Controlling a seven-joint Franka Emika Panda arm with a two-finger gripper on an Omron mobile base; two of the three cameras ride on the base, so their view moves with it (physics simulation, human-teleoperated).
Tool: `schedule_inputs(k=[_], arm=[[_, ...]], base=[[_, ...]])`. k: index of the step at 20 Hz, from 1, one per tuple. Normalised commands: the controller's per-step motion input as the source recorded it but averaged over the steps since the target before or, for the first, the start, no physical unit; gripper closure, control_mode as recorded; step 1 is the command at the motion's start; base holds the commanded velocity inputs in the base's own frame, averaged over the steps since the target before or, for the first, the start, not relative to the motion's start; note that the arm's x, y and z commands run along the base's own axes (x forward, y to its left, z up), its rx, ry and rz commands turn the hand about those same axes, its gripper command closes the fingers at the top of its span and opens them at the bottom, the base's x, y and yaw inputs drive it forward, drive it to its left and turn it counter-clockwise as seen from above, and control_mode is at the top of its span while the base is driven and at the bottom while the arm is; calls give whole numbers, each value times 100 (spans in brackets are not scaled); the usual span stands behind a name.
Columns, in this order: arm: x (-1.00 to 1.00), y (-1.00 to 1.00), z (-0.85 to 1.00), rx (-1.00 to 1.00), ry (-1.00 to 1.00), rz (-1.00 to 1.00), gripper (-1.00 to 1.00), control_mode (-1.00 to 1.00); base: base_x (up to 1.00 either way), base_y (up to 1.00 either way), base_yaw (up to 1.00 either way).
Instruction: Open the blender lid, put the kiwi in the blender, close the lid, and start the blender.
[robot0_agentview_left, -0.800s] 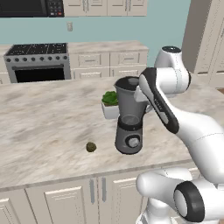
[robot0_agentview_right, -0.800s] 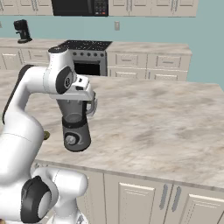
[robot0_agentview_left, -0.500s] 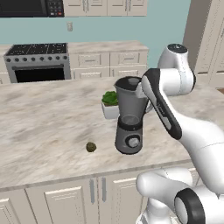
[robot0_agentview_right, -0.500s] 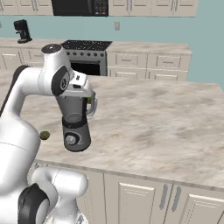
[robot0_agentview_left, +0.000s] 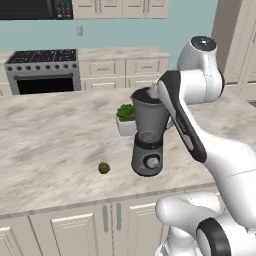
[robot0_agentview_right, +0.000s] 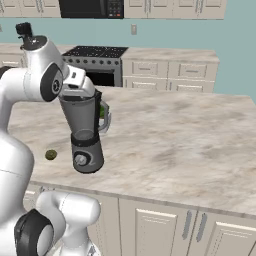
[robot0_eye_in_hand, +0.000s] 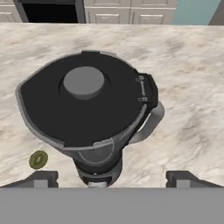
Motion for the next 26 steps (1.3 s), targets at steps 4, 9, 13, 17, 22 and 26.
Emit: schedule_inputs(k=[4, 9, 13, 17, 22, 26], arm=[[36, 16, 10, 3, 0, 0, -100, -100], [34, 0, 0, 0, 8, 3, -100, -100], [8, 1, -5, 0, 4, 6, -100, -100], [19, 20, -20, 0, 1, 4, -100, -100], [19, 21, -28, 0, 1, 2, -100, -100], [34, 8, -11, 0, 2, 0, -100, -100]], base=[[0, 0, 0], [0, 0, 0], [0, 0, 0], [0, 0, 0], [0, 0, 0], [0, 0, 0]])
